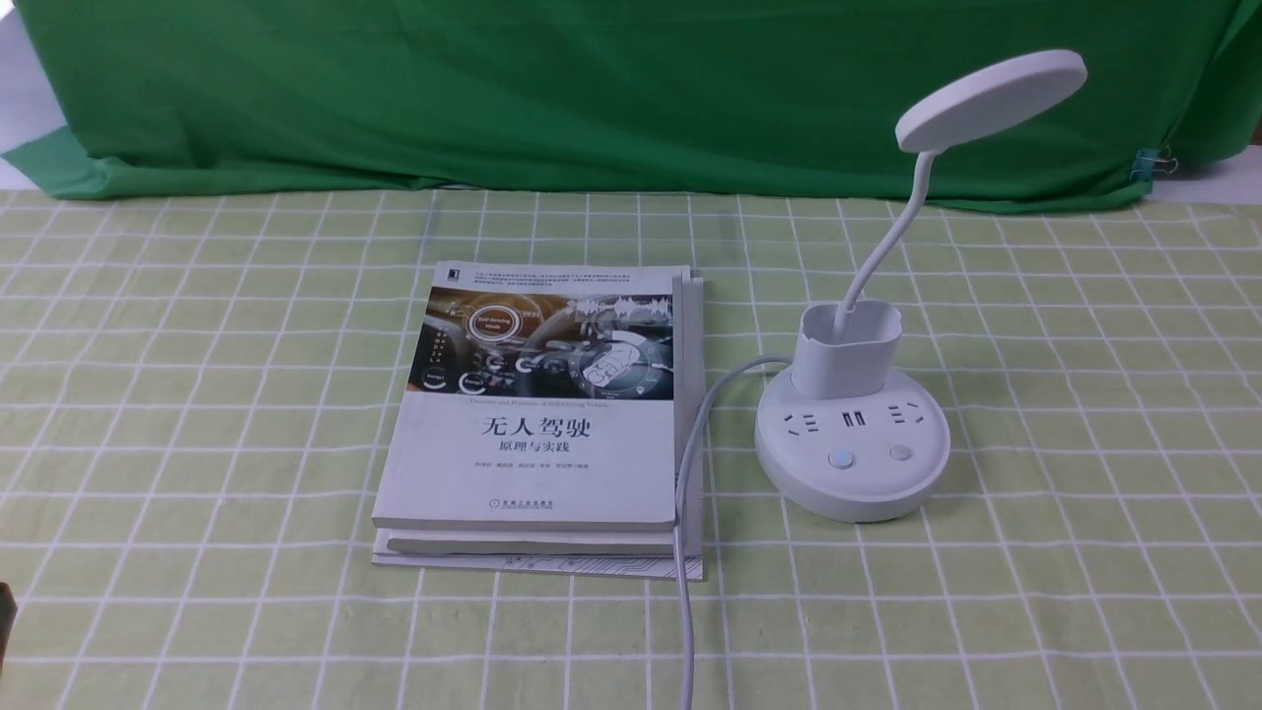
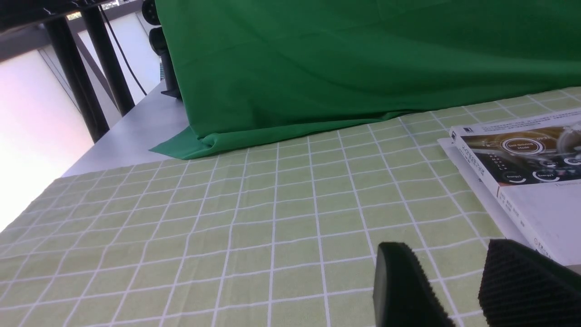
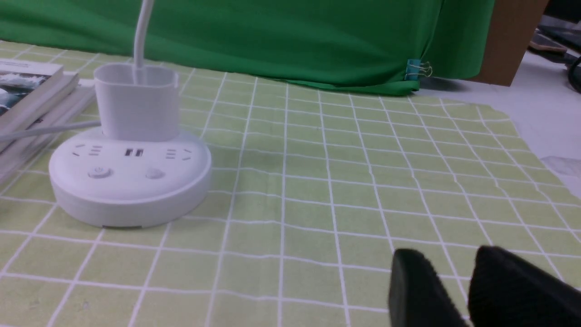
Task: Turn on the table lamp on the green coffee tablecloth with your hand.
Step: 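Press the button on the base of the white desk lamp with the right gripper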
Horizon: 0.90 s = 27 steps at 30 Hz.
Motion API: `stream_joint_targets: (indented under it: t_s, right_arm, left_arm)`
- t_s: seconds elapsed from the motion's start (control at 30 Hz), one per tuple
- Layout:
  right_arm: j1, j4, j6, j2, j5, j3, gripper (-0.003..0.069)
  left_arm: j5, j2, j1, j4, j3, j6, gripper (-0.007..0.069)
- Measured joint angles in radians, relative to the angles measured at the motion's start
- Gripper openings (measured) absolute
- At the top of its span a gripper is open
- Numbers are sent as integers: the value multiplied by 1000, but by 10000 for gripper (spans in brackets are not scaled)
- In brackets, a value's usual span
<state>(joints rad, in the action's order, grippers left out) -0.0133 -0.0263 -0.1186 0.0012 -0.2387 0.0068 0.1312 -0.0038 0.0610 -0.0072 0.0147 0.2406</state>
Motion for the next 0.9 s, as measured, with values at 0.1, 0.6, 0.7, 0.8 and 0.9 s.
stream_joint_targets:
  t_s: [0.1,0.6,0.7,0.8,0.9]
  right_arm:
    - [0,0,0,0,0,0,239]
    - [0,0,0,0,-1,0,239]
    - [0,5,7,0,23,0,239]
    - [0,83,161,0,125,0,239]
    - [0,126,366,0,245,0,239]
  left_arm:
    - [0,0,0,0,0,0,242]
    - [1,0,0,0,0,0,242]
    - [0,0,0,0,0,0,242]
    - [0,0,0,0,0,0,242]
    - [0,0,0,0,0,0,242]
